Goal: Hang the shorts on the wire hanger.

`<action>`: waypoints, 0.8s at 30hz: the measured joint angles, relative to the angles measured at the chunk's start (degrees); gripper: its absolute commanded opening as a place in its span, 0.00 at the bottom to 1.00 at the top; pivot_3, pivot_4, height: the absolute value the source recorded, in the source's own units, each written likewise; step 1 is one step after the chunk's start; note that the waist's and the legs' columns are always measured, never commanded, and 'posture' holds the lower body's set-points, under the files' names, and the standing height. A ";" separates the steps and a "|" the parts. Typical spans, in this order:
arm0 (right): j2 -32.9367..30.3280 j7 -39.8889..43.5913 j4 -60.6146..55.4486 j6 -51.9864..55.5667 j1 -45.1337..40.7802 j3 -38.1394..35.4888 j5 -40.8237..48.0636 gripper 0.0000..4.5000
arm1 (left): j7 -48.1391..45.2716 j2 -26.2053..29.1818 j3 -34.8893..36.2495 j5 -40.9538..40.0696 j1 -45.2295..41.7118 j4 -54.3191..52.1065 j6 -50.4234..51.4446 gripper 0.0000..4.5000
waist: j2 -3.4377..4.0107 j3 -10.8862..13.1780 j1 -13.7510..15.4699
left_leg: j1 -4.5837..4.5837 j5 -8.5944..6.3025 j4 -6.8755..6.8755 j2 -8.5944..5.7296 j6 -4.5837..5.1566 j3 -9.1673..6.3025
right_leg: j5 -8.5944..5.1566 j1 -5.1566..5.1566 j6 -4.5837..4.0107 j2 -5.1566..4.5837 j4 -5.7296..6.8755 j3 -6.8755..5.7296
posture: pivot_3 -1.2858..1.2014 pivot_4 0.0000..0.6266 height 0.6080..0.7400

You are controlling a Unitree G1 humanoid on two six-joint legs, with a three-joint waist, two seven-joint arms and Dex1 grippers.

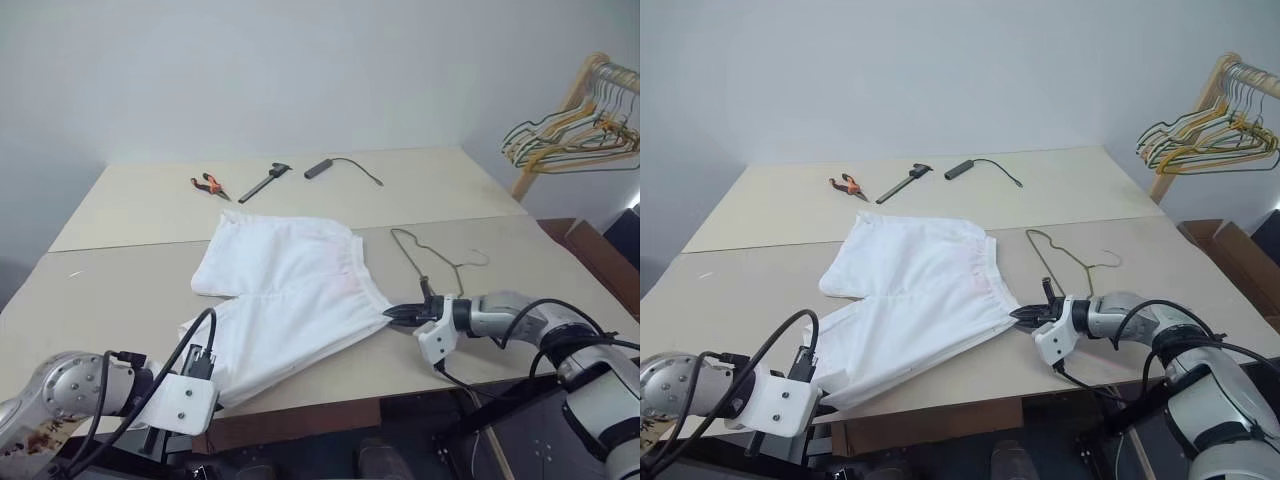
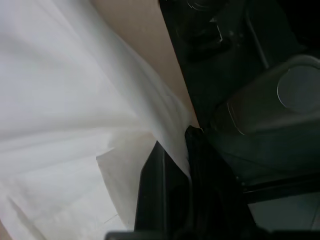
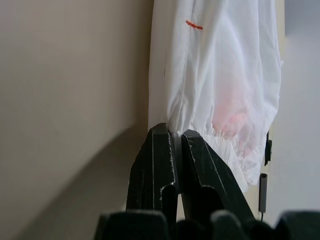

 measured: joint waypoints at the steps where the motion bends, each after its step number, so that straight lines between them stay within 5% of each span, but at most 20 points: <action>1: -0.26 1.18 -0.88 0.18 0.65 -0.17 1.02 0.15 | 0.25 -0.44 -1.01 0.98 0.06 1.58 -1.35 0.11 | 0.00 0.00 0.04 | 0.00 0.00 0.00 0.01 0.00 0.00 | 0.00 0.00 -0.01 0.01 0.00 0.00 | 0.50 0.01 1.00; 6: -4.71 9.32 -4.33 3.77 4.62 -3.52 7.80 0.52 | 2.22 -3.48 -5.29 6.73 -0.02 11.42 -11.27 0.44 | 0.21 -0.17 0.57 | 0.09 -0.07 -0.02 0.04 0.11 0.09 | -0.02 0.17 0.00 -0.06 -0.08 0.00 | 0.50 0.01 1.00; 9: -6.27 12.87 -9.97 5.54 9.02 -5.13 11.89 0.76 | 4.12 -6.37 -7.39 8.85 -0.64 15.25 -15.81 0.66 | 0.64 -0.37 1.27 | 1.00 -0.18 -0.17 0.02 0.26 0.16 | -0.42 1.07 -0.22 -0.16 -0.20 0.00 | 0.50 0.01 1.00; 11: -8.70 15.89 -15.14 7.60 12.97 -6.35 15.79 0.90 | 4.60 -7.76 -8.02 8.51 -0.69 17.07 -17.78 0.66 | 0.73 -0.37 2.12 | 1.69 -0.23 -0.24 0.07 0.32 0.17 | -1.08 1.70 0.06 -0.34 -0.09 -0.01 | 0.51 0.01 1.00; 19: -17.39 28.88 -33.17 30.96 27.56 -17.13 39.65 0.90 | -2.09 -6.99 -4.15 -5.10 0.10 20.80 -21.70 0.66 | 0.44 -0.27 3.20 | 1.83 -0.29 -0.57 0.20 0.24 0.54 | -1.24 1.69 -0.09 -0.42 0.05 0.22 | 0.50 0.00 1.00; 24: -17.21 32.03 -40.05 50.16 29.59 -27.39 53.28 0.90 | -14.27 -0.77 16.70 -29.81 -1.15 16.97 -12.45 0.66 | -0.18 -0.32 3.29 | 1.22 -0.33 -0.52 0.22 0.19 0.54 | -1.02 0.87 -0.30 -0.47 0.00 0.08 | 0.50 0.00 1.00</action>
